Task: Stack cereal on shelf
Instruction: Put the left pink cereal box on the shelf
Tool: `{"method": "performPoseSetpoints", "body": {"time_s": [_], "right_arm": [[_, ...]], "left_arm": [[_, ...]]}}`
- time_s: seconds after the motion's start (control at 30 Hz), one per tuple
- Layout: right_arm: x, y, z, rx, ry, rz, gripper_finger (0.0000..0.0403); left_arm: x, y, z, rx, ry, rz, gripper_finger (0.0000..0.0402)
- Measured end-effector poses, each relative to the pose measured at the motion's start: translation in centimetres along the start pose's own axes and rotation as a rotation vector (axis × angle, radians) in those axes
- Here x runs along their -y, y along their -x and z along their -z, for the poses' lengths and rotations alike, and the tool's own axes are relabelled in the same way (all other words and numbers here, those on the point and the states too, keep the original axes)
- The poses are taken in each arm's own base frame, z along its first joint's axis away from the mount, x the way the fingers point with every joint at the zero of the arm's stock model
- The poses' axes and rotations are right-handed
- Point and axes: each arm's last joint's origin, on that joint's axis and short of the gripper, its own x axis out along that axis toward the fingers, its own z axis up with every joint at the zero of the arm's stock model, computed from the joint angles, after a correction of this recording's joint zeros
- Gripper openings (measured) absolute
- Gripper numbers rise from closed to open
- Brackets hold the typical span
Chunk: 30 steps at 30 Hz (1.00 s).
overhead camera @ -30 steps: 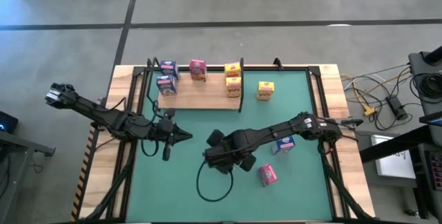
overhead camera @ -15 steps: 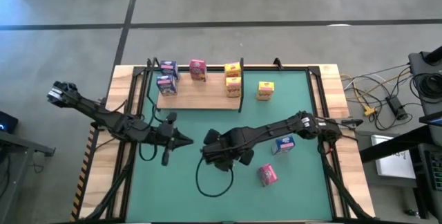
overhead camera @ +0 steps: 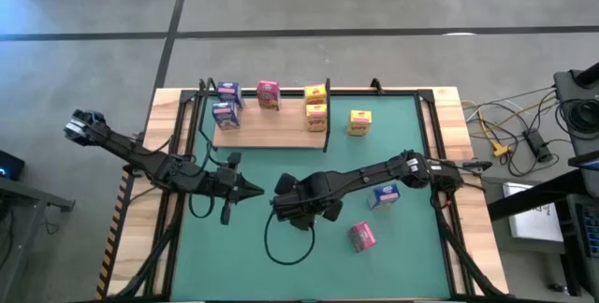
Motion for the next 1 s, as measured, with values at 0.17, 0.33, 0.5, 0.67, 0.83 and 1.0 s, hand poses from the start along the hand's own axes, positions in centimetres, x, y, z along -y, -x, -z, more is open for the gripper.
{"method": "performPoseSetpoints", "body": {"time_s": [0.17,0.33,0.5,0.67,0.83,1.0], "right_arm": [[0.3,-0.1,0.2,-0.024,-0.003,0.035,0.0197],[0.4,0.0,0.2,-0.039,-0.006,0.058,0.0198],[0.3,0.3,0.6,-0.074,-0.016,0.067,0.0196],[0.0,2.6,1.6,-0.049,-0.077,0.070,0.0176],[-0.3,4.5,2.4,0.067,-0.184,0.015,0.0155],[-0.3,4.7,2.5,0.073,-0.205,0.019,0.0174]], "left_arm": [[0.0,-0.2,0.2,-0.011,0.017,-0.002,0.0000],[0.2,-0.8,0.7,-0.037,0.016,-0.008,0.0000],[0.3,-1.1,0.7,-0.023,0.024,-0.005,0.0000],[0.3,-1.2,0.6,-0.014,0.025,-0.003,0.0000],[0.3,-1.2,0.6,-0.016,0.024,-0.004,0.0000],[0.3,-1.2,0.6,-0.014,0.025,-0.003,0.0000]]}}
